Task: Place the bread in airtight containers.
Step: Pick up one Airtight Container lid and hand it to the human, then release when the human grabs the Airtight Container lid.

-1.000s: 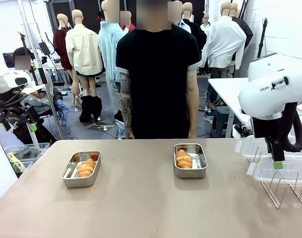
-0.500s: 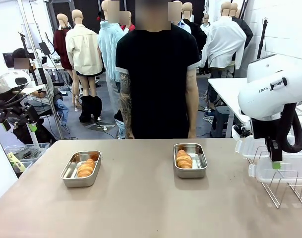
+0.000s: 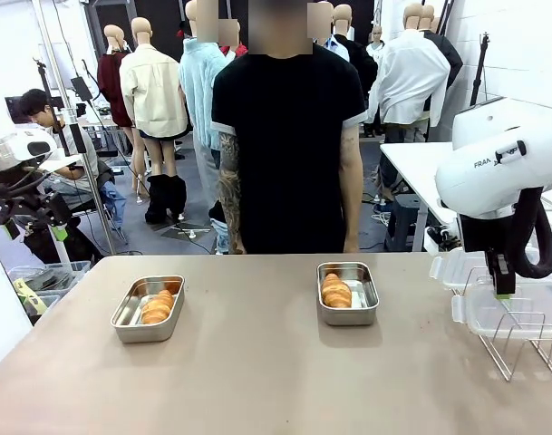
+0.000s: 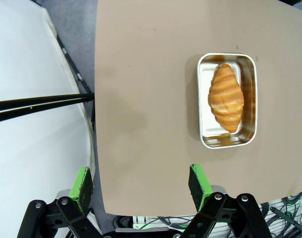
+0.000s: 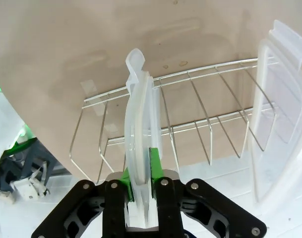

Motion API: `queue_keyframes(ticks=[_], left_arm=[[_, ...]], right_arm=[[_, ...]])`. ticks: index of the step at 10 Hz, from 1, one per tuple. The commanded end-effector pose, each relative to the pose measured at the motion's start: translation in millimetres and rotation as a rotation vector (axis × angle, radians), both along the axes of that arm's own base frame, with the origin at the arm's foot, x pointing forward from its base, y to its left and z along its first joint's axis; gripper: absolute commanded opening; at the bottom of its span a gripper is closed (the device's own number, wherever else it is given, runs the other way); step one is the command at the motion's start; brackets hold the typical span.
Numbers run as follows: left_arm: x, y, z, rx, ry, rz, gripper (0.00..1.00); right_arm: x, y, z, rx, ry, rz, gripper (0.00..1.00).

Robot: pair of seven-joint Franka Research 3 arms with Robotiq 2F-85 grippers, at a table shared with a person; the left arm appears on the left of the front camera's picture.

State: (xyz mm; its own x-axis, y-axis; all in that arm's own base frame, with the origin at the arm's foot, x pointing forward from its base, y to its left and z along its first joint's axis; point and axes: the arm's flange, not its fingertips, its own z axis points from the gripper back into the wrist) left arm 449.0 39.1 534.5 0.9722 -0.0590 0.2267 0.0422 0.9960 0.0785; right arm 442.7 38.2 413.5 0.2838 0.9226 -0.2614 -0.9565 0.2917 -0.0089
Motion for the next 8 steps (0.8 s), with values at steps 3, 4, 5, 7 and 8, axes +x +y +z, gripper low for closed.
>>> queue_keyframes(ticks=[3, 4, 5, 7, 8], left_arm=[[-1, 1, 1, 0.021, -0.006, 0.02, 1.0], [-1, 1, 1, 0.021, -0.006, 0.02, 1.0], [-1, 1, 1, 0.021, -0.006, 0.02, 1.0], [-1, 1, 1, 0.021, -0.006, 0.02, 1.0], [-1, 1, 1, 0.021, -0.006, 0.02, 1.0]], right_arm=[[-9, 0, 13, 0.028, 0.037, -0.013, 0.0], [-11, -1, 22, 0.056, 0.086, -0.013, 0.0], [-12, -2, 30, 0.059, 0.131, 0.024, 0.0], [-4, -1, 10, 0.013, 0.012, -0.001, 0.0], [-4, -1, 10, 0.013, 0.012, -0.001, 0.0]])
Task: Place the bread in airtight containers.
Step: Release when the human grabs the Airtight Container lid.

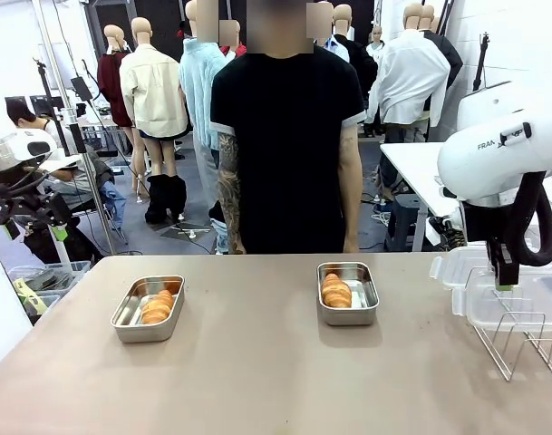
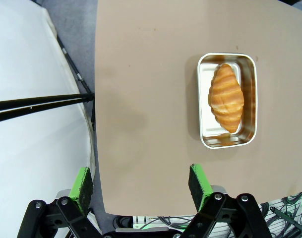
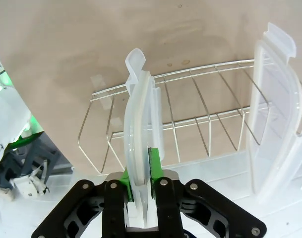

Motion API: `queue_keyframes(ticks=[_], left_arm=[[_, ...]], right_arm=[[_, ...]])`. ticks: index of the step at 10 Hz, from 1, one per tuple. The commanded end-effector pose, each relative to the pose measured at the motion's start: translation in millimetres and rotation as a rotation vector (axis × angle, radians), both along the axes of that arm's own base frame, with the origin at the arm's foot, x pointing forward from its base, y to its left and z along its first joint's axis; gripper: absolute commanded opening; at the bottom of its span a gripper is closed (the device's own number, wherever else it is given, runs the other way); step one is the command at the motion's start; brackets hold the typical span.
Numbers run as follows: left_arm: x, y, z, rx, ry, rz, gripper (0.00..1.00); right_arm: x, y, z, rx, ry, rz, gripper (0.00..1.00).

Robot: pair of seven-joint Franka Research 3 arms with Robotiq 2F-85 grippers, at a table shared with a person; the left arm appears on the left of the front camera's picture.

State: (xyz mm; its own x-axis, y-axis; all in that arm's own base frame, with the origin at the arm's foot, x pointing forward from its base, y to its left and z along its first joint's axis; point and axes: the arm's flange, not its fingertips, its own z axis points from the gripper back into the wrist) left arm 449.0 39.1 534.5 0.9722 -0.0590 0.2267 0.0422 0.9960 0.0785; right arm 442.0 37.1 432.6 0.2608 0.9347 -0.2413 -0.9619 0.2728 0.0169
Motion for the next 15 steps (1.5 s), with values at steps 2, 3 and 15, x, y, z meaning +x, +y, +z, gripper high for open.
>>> queue_keyframes(ticks=[2, 3, 15], left_arm=[[-1, 1, 1, 0.021, -0.006, 0.02, 1.0], [-1, 1, 1, 0.021, -0.006, 0.02, 1.0], [-1, 1, 1, 0.021, -0.006, 0.02, 1.0]], right_arm=[[0, 0, 0, 0.0, 0.0, 0.0, 0.0], [-9, 6, 14, 0.0, 0.019, 0.015, 0.0], [-14, 125, 223, 0.097, -0.756, 0.473, 0.0]])
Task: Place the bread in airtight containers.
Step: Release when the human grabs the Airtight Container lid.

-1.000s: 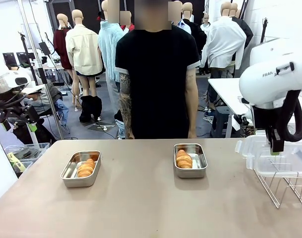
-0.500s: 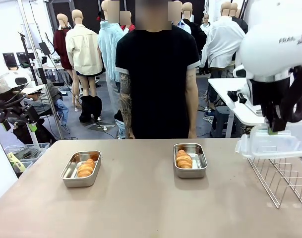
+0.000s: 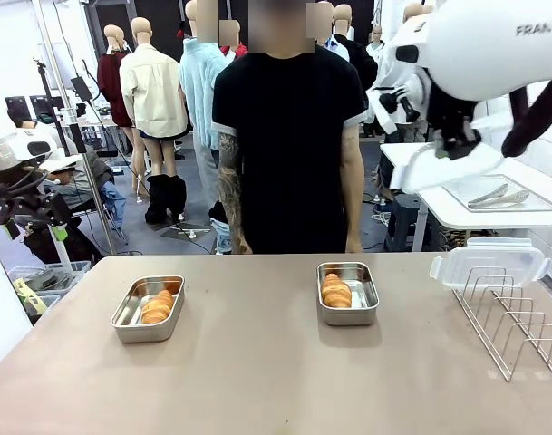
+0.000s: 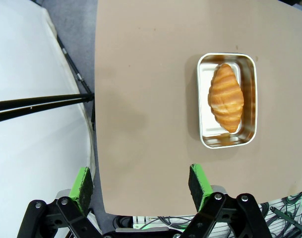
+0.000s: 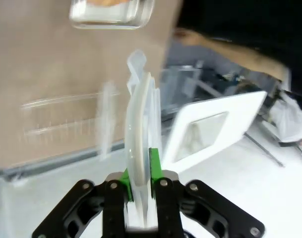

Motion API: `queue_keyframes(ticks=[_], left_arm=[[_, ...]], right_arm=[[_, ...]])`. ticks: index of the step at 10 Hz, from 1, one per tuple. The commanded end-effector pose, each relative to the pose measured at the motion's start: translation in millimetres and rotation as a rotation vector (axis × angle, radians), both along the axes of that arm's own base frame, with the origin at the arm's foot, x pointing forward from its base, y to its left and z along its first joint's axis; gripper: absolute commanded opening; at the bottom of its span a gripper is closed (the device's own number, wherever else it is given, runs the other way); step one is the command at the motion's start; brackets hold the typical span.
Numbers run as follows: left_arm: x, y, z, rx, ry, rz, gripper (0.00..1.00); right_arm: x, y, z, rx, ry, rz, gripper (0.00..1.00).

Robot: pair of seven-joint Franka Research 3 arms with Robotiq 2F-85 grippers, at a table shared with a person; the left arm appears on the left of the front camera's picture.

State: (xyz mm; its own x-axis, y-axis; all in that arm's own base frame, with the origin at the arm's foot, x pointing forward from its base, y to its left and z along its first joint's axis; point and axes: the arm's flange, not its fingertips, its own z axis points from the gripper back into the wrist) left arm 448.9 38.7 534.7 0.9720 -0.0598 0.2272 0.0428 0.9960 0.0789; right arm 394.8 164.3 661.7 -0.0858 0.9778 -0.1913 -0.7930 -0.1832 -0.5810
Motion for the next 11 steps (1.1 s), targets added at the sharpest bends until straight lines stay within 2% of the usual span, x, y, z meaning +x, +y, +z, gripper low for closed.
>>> queue_keyframes(ticks=[1, 3, 4, 6, 7, 8, 9, 11], left_arm=[[0, 2, 0, 0.021, -0.006, 0.021, 1.0], [0, 2, 0, 0.021, -0.006, 0.021, 1.0], [0, 2, 0, 0.021, -0.006, 0.021, 1.0], [0, 2, 0, 0.021, -0.006, 0.021, 1.0], [0, 2, 0, 0.021, -0.006, 0.021, 1.0], [0, 2, 0, 0.021, -0.006, 0.021, 1.0], [0, 2, 0, 0.021, -0.006, 0.021, 1.0], [0, 2, 0, 0.021, -0.006, 0.021, 1.0]], right_arm=[[61, 7, 2, 0.202, -0.058, 0.033, 0.0], [100, 22, -1, 0.249, 0.058, 0.04, 0.0], [57, 9, 2, 0.16, -0.067, 0.016, 0.0], [57, 9, 2, 0.16, -0.067, 0.016, 0.0], [85, 19, -4, 0.202, -0.03, 0.017, 0.0], [82, 15, -18, 0.185, -0.057, 0.086, 0.0], [94, 16, -21, 0.208, -0.093, 0.107, 0.0], [127, 19, -20, 0.213, -0.029, 0.147, 0.0]])
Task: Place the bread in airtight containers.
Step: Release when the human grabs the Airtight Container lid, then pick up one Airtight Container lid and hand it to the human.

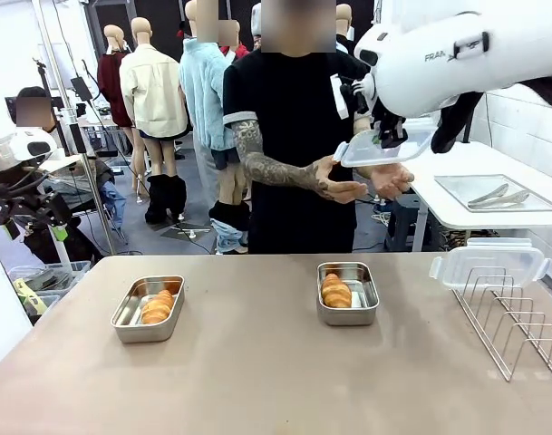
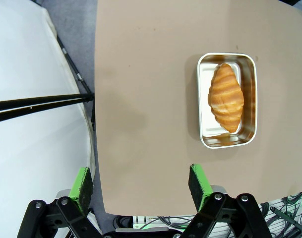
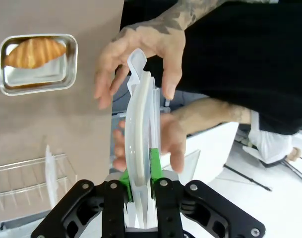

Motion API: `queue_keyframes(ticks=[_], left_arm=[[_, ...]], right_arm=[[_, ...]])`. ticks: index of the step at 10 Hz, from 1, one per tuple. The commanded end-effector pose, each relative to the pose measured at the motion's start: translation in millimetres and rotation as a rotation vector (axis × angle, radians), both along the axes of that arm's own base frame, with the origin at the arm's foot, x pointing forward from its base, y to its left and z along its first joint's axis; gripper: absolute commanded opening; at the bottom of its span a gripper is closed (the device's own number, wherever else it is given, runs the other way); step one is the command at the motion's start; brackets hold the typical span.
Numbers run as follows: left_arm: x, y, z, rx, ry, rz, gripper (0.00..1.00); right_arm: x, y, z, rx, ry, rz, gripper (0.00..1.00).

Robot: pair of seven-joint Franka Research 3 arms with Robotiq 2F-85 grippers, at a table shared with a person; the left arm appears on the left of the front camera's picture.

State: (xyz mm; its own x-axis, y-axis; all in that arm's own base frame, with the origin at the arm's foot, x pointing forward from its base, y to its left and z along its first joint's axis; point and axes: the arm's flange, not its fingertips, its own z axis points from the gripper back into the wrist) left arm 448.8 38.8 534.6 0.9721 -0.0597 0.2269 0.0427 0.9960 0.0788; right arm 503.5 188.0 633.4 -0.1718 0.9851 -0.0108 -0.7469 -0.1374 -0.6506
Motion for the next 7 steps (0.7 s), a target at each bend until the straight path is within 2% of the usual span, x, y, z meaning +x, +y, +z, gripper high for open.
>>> queue_keyframes(ticks=[1, 4, 7], left_arm=[[0, 2, 0, 0.021, -0.006, 0.021, 1.0], [0, 2, 0, 0.021, -0.006, 0.021, 1.0], [0, 2, 0, 0.021, -0.006, 0.021, 1.0]], right_arm=[[29, -3, 7, 0.028, 0.043, 0.066, 0.0], [47, -1, 0, 0.025, 0.11, 0.047, 0.0], [48, 2, 0, 0.013, 0.115, 0.043, 0.0]])
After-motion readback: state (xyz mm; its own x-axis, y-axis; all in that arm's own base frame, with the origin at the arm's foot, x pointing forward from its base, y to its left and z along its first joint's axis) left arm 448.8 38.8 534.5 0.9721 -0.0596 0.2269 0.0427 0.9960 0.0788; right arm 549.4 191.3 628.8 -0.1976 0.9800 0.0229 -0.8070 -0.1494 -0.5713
